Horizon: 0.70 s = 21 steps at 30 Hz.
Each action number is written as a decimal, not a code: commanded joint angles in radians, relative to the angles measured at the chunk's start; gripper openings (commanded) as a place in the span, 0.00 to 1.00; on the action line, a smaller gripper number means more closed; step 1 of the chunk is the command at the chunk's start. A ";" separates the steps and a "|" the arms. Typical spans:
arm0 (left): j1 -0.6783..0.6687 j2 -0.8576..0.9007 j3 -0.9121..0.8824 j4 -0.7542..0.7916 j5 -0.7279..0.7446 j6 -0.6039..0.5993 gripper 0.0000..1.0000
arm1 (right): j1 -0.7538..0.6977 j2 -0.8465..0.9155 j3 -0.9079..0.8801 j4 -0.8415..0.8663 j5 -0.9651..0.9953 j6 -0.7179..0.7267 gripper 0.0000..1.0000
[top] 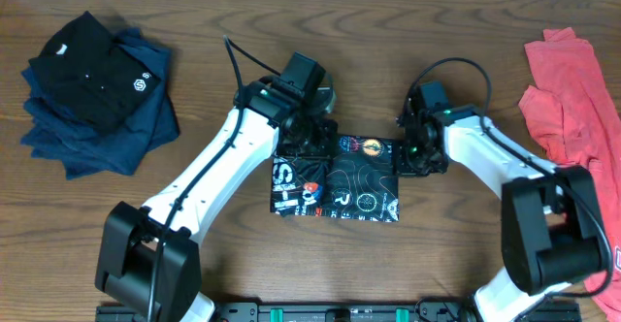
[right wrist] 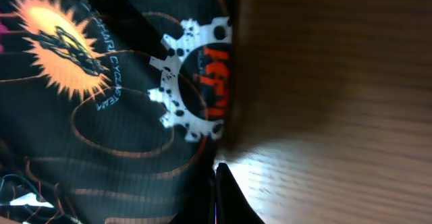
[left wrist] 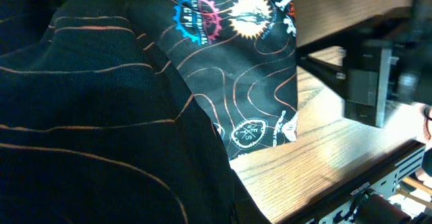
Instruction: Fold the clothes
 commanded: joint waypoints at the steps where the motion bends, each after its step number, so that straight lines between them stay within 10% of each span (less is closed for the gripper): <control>1: -0.020 0.008 0.032 0.011 0.005 0.006 0.07 | 0.022 0.038 -0.005 0.008 -0.021 0.023 0.01; 21: -0.132 0.008 0.032 0.092 -0.063 0.004 0.11 | 0.024 0.042 -0.005 0.006 -0.021 0.023 0.01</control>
